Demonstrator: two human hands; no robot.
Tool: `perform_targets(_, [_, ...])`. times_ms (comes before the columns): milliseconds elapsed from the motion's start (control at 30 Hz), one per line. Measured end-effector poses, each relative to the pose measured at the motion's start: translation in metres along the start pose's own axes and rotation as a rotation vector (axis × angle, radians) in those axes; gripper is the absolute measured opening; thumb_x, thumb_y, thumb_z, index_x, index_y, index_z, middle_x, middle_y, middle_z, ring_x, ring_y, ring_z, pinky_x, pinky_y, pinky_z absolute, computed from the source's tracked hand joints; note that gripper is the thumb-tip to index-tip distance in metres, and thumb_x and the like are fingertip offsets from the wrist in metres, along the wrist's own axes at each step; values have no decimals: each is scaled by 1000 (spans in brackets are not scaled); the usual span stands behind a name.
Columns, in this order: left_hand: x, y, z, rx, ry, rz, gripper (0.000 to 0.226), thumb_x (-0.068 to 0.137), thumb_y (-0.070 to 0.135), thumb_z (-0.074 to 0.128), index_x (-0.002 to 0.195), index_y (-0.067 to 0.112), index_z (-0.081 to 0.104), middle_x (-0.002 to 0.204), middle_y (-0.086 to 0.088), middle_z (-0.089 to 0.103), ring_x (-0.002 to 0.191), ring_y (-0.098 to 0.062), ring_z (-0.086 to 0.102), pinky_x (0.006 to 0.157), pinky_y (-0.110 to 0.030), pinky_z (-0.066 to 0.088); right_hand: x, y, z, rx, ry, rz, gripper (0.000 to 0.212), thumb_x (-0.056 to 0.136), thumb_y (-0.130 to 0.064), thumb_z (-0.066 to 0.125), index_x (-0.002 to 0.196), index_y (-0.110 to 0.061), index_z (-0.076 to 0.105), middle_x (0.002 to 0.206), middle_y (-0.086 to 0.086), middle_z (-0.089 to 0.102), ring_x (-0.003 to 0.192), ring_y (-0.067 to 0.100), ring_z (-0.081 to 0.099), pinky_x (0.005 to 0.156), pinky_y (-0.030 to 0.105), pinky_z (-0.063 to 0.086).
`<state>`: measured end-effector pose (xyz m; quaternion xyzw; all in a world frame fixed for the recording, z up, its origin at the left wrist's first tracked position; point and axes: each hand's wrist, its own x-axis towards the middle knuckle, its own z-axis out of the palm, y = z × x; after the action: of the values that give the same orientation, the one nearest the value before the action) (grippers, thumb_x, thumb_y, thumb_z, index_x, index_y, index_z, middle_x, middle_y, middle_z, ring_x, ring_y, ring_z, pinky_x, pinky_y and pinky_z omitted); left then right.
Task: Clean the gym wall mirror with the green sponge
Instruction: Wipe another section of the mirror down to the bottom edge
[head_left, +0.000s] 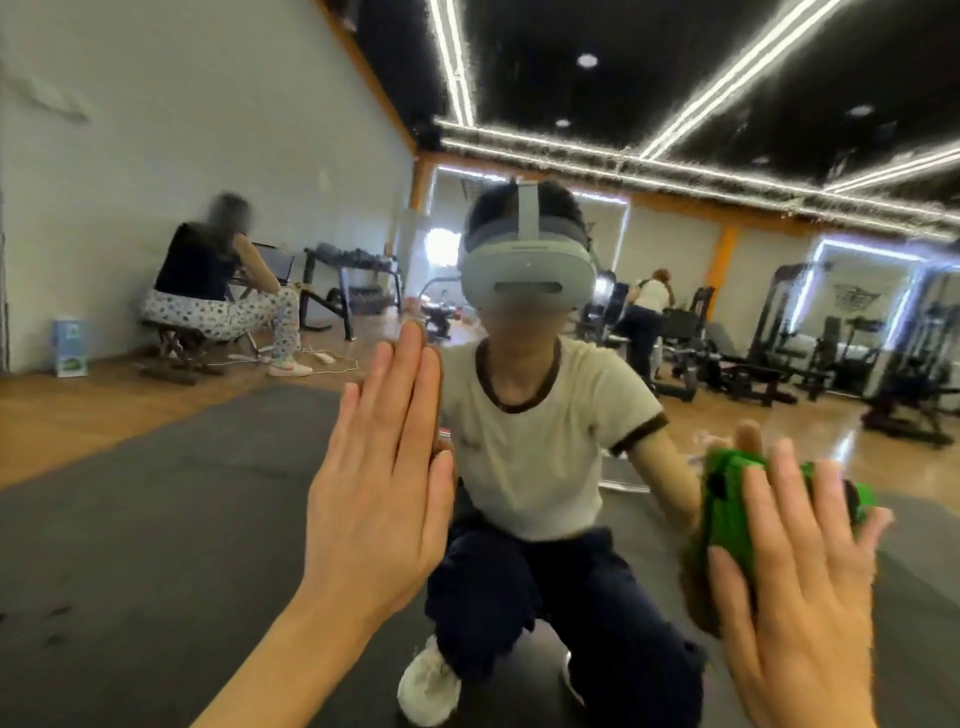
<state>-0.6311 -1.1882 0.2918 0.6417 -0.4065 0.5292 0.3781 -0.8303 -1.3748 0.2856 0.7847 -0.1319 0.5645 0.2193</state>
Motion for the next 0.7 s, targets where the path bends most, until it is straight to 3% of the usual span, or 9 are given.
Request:
perform_targets(67, [0, 0, 1, 21, 6, 2, 64, 101, 21, 35, 157, 1, 12, 167, -5, 9, 157, -16, -2, 127, -32, -1, 13, -20, 5, 26, 39, 59, 53, 108, -36, 24, 156, -13, 23, 169, -6, 3, 156, 18, 1, 125, 48, -5])
perform_targets(200, [0, -2, 2, 18, -1, 13, 62, 105, 26, 30, 159, 4, 9, 169, -1, 2, 157, -16, -2, 127, -31, -2, 79, -106, 29, 82, 53, -173, 59, 103, -28, 36, 158, -11, 21, 166, 5, 16, 154, 21, 6, 126, 47, -4])
perform_targets(300, [1, -1, 2, 10, 8, 6, 61, 105, 26, 30, 158, 3, 10, 167, -2, 6, 157, -15, -2, 127, -30, -2, 102, -109, 30, 95, 67, -313, 53, 107, -27, 33, 157, -11, 25, 164, 8, 23, 153, 20, 11, 126, 47, 1])
perform_targets(367, [1, -1, 1, 1, 7, 10, 63, 102, 21, 34, 157, 1, 13, 167, -4, 9, 157, -16, -1, 127, -31, -1, 87, -74, 22, 52, 63, -290, 53, 107, -27, 33, 157, -11, 24, 165, 7, 23, 154, 19, 7, 126, 45, -3])
perform_targets(467, [1, 0, -2, -37, -9, 3, 62, 102, 21, 35, 157, 1, 14, 167, -5, 9, 157, -16, 0, 127, -30, -2, 55, -23, 2, 39, 51, -37, 53, 108, -30, 29, 156, -8, 22, 164, 3, 18, 156, 17, -1, 125, 42, -7])
perform_targets(533, [2, 1, -4, -71, -20, -8, 63, 102, 20, 36, 158, 2, 14, 167, -5, 9, 157, -16, 1, 127, -30, -2, 57, -33, 1, 62, 87, 43, 53, 108, -29, 27, 155, -5, 23, 164, 10, 20, 155, 17, -2, 125, 43, -9])
perform_targets(633, [2, 0, -7, -134, -36, -5, 64, 102, 17, 37, 158, 3, 12, 168, -2, 7, 157, -16, 1, 126, -29, -3, 104, -101, 19, 80, 125, -82, 52, 110, -30, 23, 155, -5, 30, 163, 15, 23, 153, 28, 14, 124, 47, -4])
perform_targets(700, [1, -2, -10, -174, -46, -22, 64, 102, 16, 37, 159, 5, 11, 169, 0, 5, 157, -15, 1, 126, -29, -3, 135, -139, 26, 102, 125, -197, 51, 108, -24, 32, 155, -6, 32, 163, 13, 28, 152, 30, 21, 124, 47, -1])
